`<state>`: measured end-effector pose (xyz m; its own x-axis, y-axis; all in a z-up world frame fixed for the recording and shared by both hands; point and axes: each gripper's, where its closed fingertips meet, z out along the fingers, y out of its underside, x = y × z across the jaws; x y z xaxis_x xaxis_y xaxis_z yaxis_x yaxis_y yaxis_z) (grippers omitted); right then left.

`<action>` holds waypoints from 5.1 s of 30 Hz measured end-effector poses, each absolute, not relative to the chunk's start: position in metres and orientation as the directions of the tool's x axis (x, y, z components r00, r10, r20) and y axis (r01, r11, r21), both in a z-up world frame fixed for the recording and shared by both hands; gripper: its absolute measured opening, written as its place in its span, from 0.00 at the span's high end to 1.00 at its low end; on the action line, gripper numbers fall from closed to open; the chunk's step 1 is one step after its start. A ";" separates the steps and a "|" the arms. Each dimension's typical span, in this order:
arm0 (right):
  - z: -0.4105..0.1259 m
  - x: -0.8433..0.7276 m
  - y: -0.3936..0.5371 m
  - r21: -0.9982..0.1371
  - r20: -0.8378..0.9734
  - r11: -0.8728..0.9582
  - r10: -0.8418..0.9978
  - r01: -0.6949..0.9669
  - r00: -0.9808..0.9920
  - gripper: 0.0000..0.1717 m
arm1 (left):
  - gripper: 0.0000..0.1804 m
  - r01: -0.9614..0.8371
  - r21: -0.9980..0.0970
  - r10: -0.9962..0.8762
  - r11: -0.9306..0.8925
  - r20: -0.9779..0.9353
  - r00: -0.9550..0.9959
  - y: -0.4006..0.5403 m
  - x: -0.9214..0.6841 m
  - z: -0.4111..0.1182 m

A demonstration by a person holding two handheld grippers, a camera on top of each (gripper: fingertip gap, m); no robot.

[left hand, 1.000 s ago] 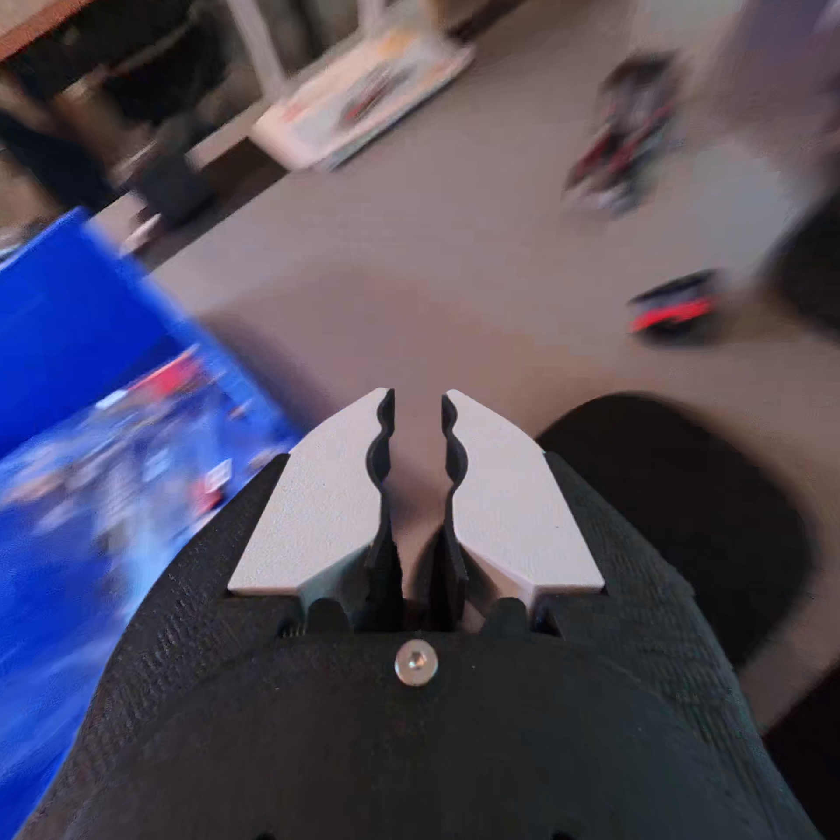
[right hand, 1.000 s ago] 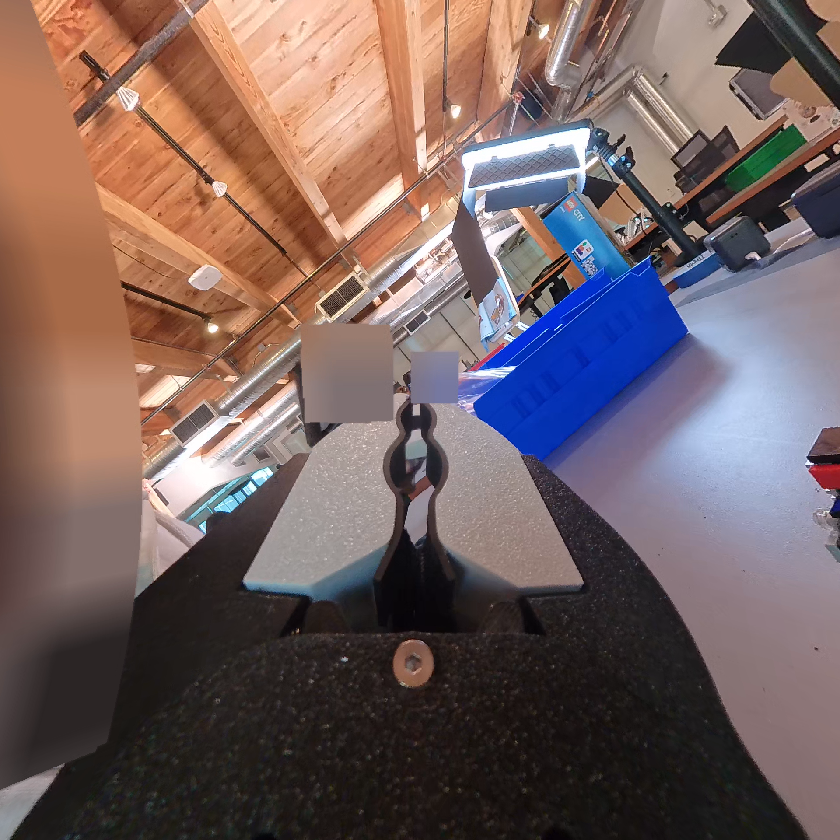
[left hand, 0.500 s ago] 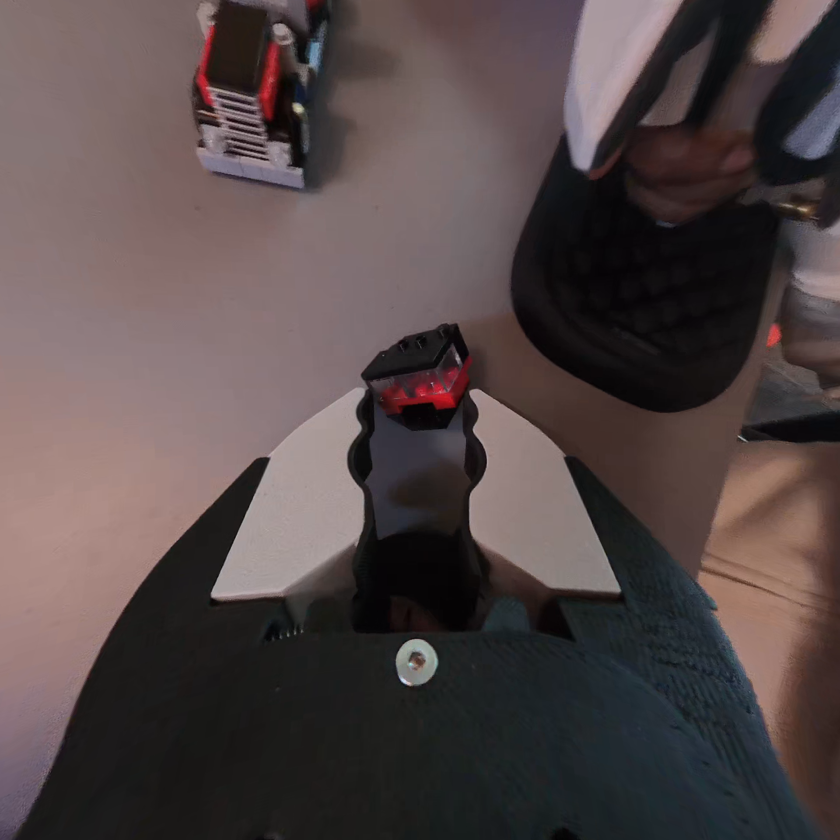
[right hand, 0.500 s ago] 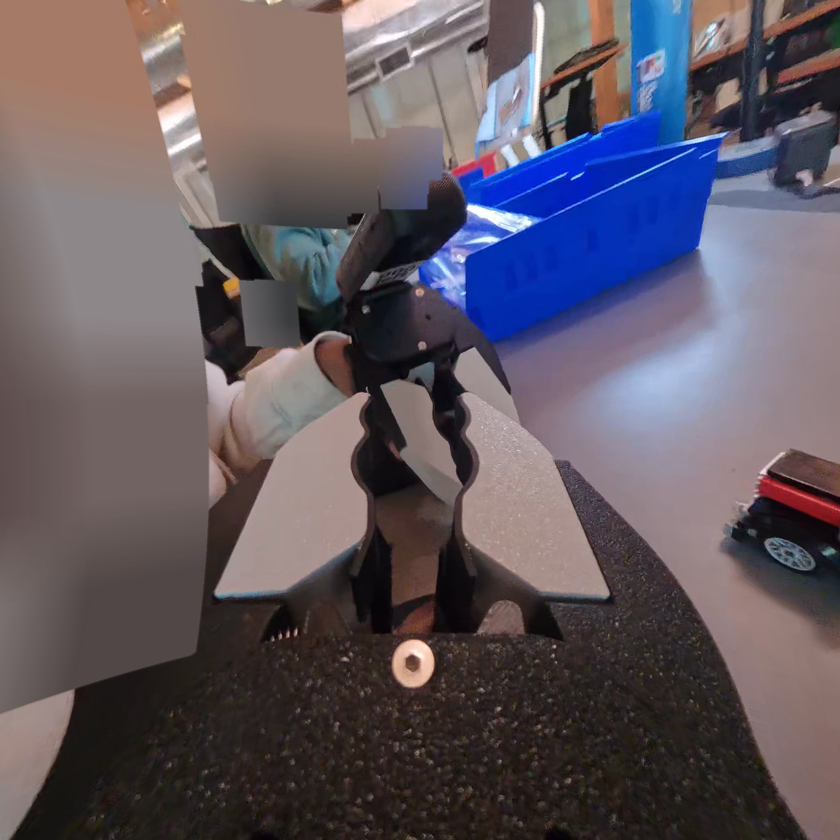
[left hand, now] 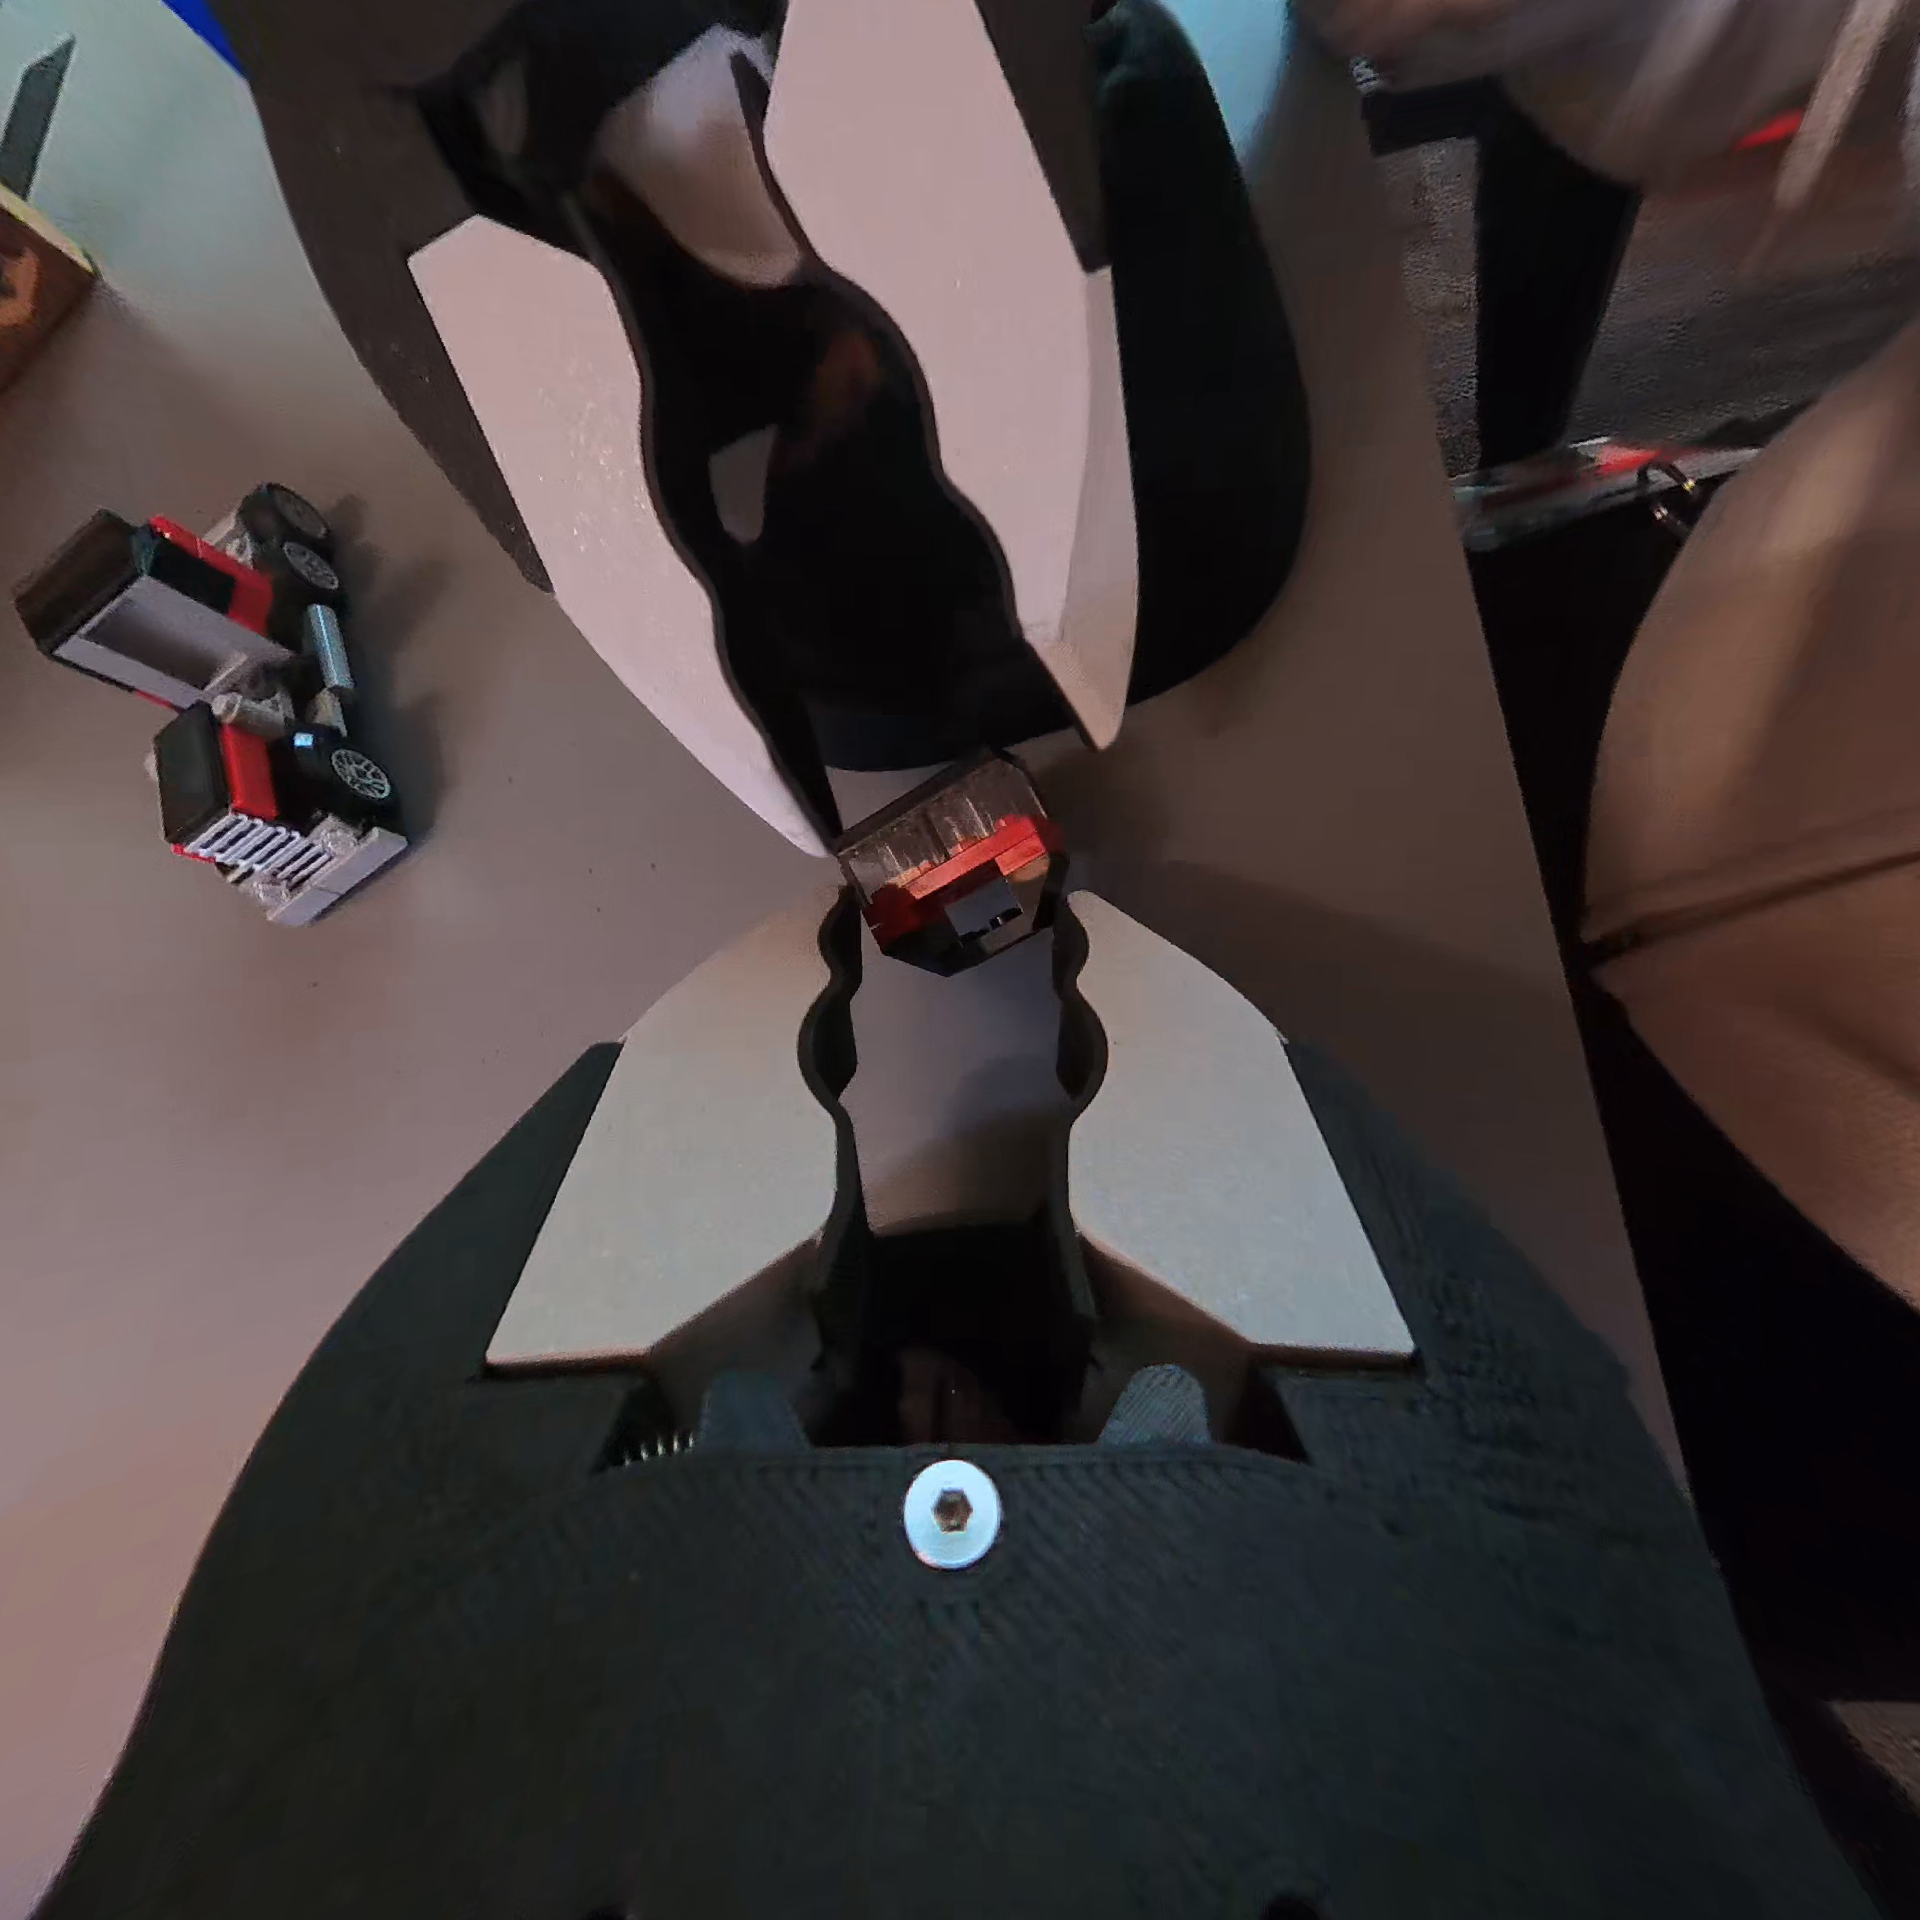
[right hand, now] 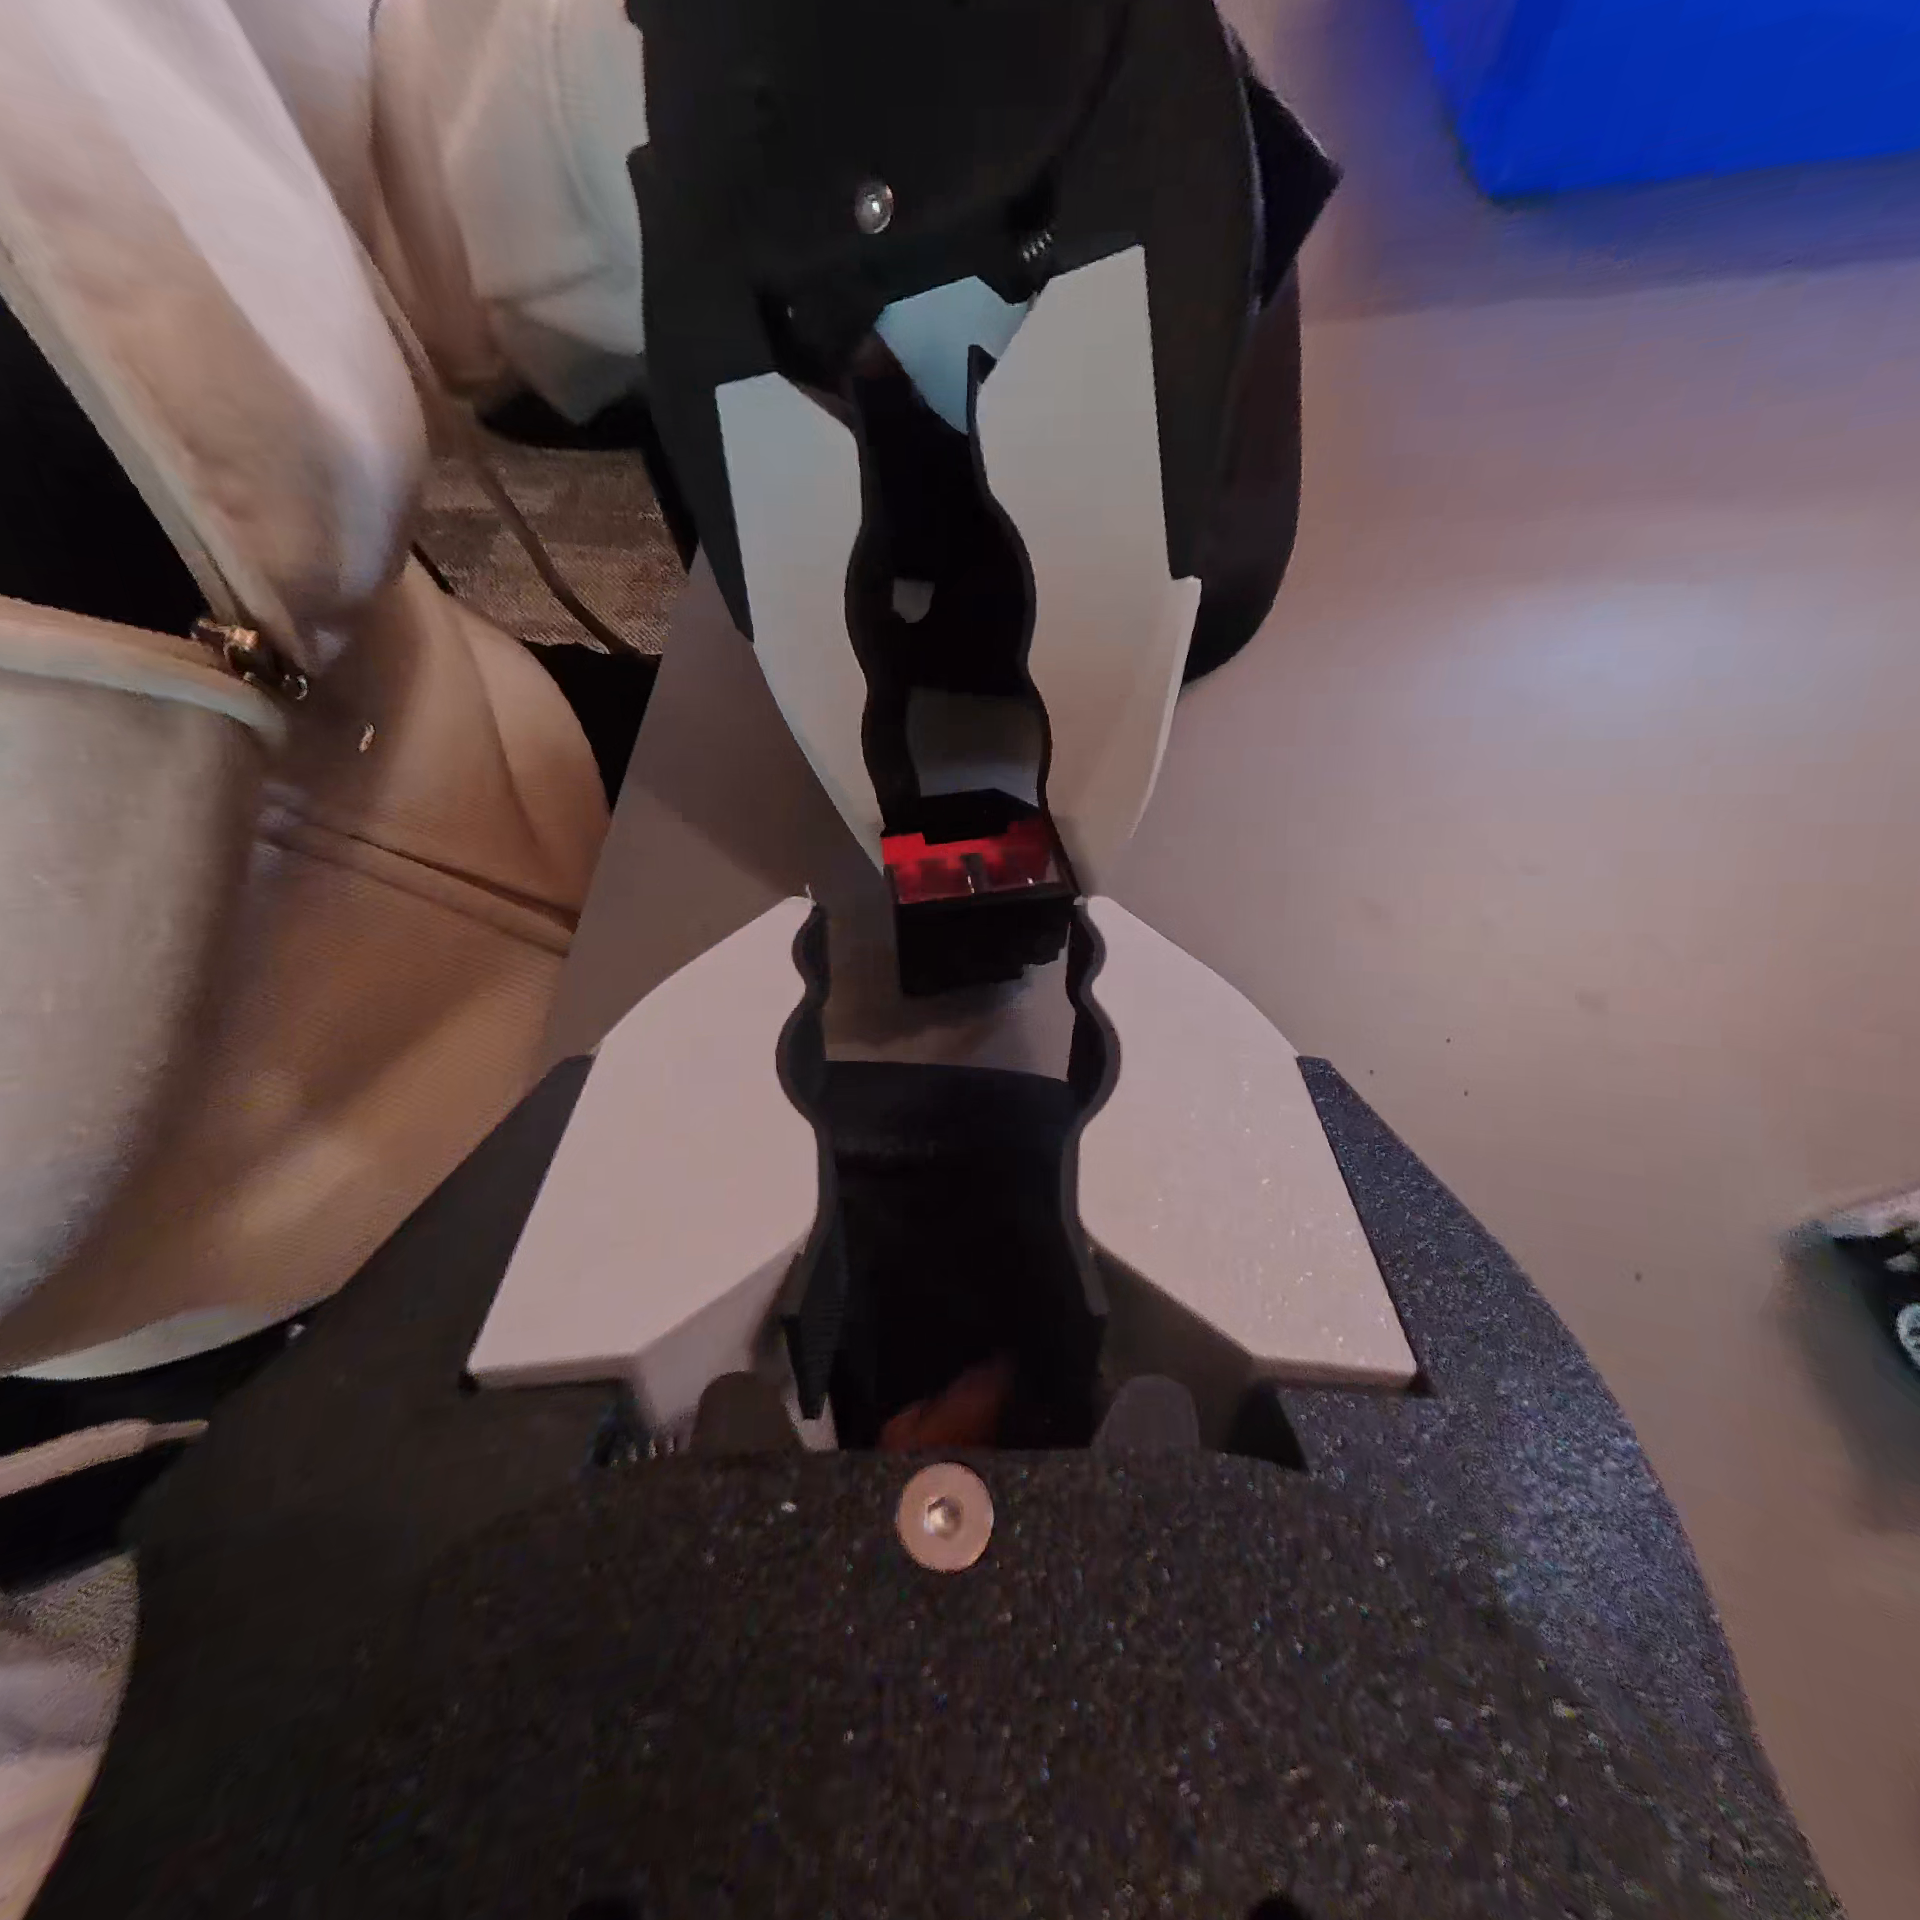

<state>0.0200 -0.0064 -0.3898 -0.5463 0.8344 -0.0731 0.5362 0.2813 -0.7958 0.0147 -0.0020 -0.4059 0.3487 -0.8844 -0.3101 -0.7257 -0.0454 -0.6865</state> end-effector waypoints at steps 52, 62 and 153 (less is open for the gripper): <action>-0.392 0.021 0.003 -0.775 0.159 0.341 0.920 0.532 -0.358 0.81 | 0.81 -0.637 -0.750 -0.918 -0.179 -0.105 0.382 -0.005 0.015 -0.403; -0.370 0.034 0.012 -0.870 0.094 0.241 0.937 0.430 -0.335 0.81 | 0.81 -0.628 -0.750 -0.906 -0.207 -0.094 0.412 -0.003 0.009 -0.404; -0.383 0.010 -0.003 -0.823 -0.091 0.135 0.927 0.552 -0.363 0.74 | 0.74 -0.592 -0.742 -0.837 -0.315 -0.078 0.542 0.006 0.010 -0.396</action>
<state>0.0096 -0.0029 -0.3826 -0.3629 0.9273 -0.0911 0.5516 0.1350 -0.8231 0.0097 0.0059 -0.3964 0.5420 -0.8368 -0.0778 -0.5924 -0.3147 -0.7416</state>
